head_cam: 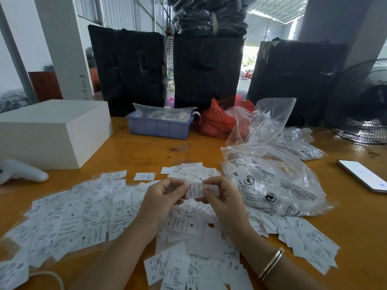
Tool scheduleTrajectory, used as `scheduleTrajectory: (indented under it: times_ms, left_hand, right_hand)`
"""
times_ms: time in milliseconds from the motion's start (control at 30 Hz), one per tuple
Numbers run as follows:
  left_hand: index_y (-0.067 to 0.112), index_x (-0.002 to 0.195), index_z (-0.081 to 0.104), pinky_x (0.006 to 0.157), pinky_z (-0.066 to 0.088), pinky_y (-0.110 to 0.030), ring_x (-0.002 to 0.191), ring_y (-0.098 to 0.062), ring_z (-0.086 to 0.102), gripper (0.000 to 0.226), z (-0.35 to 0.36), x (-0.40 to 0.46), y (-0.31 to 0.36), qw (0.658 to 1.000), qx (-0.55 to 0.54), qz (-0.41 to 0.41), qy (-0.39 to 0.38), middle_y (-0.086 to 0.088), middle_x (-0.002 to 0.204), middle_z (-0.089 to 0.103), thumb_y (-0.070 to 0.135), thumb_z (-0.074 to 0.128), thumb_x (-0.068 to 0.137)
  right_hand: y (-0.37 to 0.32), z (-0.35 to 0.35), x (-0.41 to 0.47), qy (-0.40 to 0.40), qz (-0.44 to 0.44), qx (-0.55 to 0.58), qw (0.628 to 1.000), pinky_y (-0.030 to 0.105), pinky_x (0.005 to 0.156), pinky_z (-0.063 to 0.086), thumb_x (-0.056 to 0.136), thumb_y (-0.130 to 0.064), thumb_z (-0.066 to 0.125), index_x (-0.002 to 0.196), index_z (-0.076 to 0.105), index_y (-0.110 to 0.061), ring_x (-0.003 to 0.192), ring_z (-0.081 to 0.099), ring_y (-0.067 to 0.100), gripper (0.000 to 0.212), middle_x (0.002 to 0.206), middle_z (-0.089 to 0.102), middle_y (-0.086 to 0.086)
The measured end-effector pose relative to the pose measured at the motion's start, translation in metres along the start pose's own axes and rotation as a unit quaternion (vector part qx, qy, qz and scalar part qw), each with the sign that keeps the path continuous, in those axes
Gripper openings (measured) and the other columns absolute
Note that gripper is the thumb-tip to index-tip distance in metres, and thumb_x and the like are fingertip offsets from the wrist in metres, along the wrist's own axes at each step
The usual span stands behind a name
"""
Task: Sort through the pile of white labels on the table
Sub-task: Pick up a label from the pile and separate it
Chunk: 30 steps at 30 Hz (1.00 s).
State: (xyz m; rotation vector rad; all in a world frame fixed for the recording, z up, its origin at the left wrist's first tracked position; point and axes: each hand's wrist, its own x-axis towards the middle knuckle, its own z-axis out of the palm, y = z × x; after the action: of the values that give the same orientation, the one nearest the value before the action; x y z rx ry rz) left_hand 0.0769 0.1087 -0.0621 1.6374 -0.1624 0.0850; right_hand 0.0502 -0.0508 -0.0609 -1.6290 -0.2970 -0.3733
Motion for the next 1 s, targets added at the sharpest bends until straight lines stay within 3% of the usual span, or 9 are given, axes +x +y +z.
scheduleTrajectory:
  times_ms: [100, 200, 300, 433, 533, 700, 800, 900, 1000]
  left_hand:
    - [0.023, 0.085, 0.072, 0.058, 0.05, -0.012, 0.075, -0.003, 0.068, 0.004, 0.001, -0.001, 0.0, 1.0, 0.013, 0.016, -0.004, 0.015, 0.08, 0.072, 0.022, 0.072, 0.08]
    - [0.024, 0.084, 0.072, 0.058, 0.052, -0.014, 0.076, -0.003, 0.068, 0.005, 0.001, -0.001, 0.001, 1.0, 0.005, 0.01, 0.011, 0.014, 0.08, 0.072, 0.021, 0.073, 0.08]
    - [0.023, 0.084, 0.071, 0.056, 0.053, -0.015, 0.076, -0.005, 0.07, 0.008, 0.0, 0.0, 0.001, 1.0, -0.013, -0.003, 0.024, 0.014, 0.081, 0.072, 0.018, 0.074, 0.079]
    - [0.027, 0.087, 0.069, 0.059, 0.052, -0.012, 0.078, 0.003, 0.067, 0.013, 0.002, -0.003, 0.002, 0.998, 0.048, 0.029, 0.007, 0.022, 0.085, 0.071, 0.023, 0.076, 0.077]
    - [0.028, 0.088, 0.067, 0.057, 0.049, -0.01, 0.074, 0.002, 0.067, 0.016, 0.002, -0.003, 0.002, 0.997, 0.063, 0.042, 0.0, 0.02, 0.08, 0.07, 0.023, 0.076, 0.077]
    - [0.03, 0.09, 0.066, 0.056, 0.047, -0.006, 0.076, 0.008, 0.064, 0.014, -0.002, -0.002, 0.005, 0.995, 0.082, 0.051, 0.023, 0.015, 0.079, 0.072, 0.024, 0.073, 0.08]
    - [0.035, 0.093, 0.061, 0.054, 0.045, -0.004, 0.078, 0.013, 0.058, 0.015, -0.009, 0.0, 0.006, 0.982, 0.142, 0.084, 0.087, 0.015, 0.086, 0.066, 0.025, 0.069, 0.085]
    - [0.031, 0.101, 0.062, 0.053, 0.045, -0.005, 0.073, 0.004, 0.058, 0.021, -0.015, 0.001, 0.003, 0.963, 0.194, 0.111, 0.151, 0.02, 0.093, 0.06, 0.019, 0.07, 0.085]
    - [0.019, 0.106, 0.065, 0.055, 0.048, -0.013, 0.075, -0.001, 0.055, 0.026, -0.019, 0.005, -0.001, 0.928, 0.301, 0.145, 0.168, 0.007, 0.097, 0.062, 0.01, 0.07, 0.083]
  right_hand:
    - [0.002, 0.002, 0.0, -0.024, 0.035, -0.015, 0.999, 0.023, 0.065, 0.056, 0.092, -0.004, 0.056, 0.102, 0.058, -0.025, 0.075, 0.071, 0.013, 0.024, 0.086, 0.067, 0.0]
    - [0.004, 0.002, 0.001, 0.019, 0.055, 0.027, 0.998, 0.022, 0.064, 0.055, 0.095, -0.01, 0.053, 0.113, 0.053, -0.024, 0.075, 0.071, 0.016, 0.023, 0.082, 0.071, 0.005]
    - [0.004, -0.002, 0.004, 0.062, 0.064, 0.029, 0.996, 0.016, 0.061, 0.052, 0.093, -0.009, 0.056, 0.101, 0.058, -0.017, 0.071, 0.07, 0.012, 0.011, 0.075, 0.072, 0.001]
    - [0.006, 0.001, 0.002, 0.027, 0.05, -0.029, 0.998, 0.021, 0.065, 0.055, 0.089, -0.011, 0.062, 0.089, 0.063, -0.021, 0.071, 0.069, 0.009, 0.01, 0.076, 0.072, -0.004]
    - [0.007, 0.003, 0.001, -0.01, 0.022, -0.081, 0.996, 0.026, 0.07, 0.056, 0.089, -0.012, 0.063, 0.086, 0.064, -0.025, 0.074, 0.067, 0.007, 0.013, 0.079, 0.07, -0.009]
    - [0.001, 0.004, 0.002, -0.039, -0.022, -0.16, 0.986, 0.015, 0.07, 0.048, 0.089, -0.033, 0.056, 0.093, 0.057, -0.041, 0.08, 0.06, -0.004, 0.009, 0.085, 0.065, -0.021]
    - [-0.013, -0.017, 0.019, 0.083, -0.047, -0.16, 0.982, 0.014, 0.071, 0.05, 0.088, -0.03, 0.049, 0.098, 0.056, -0.033, 0.081, 0.06, 0.0, 0.012, 0.093, 0.063, -0.016]
    - [-0.016, -0.061, 0.045, 0.241, -0.061, -0.235, 0.94, 0.017, 0.063, 0.047, 0.094, -0.01, 0.049, 0.098, 0.061, -0.027, 0.074, 0.057, 0.006, 0.022, 0.098, 0.064, -0.008]
    - [-0.002, -0.102, 0.07, 0.207, 0.092, -0.346, 0.91, 0.021, 0.06, 0.043, 0.094, -0.005, 0.048, 0.11, 0.066, -0.015, 0.074, 0.056, 0.013, 0.027, 0.115, 0.061, 0.002]
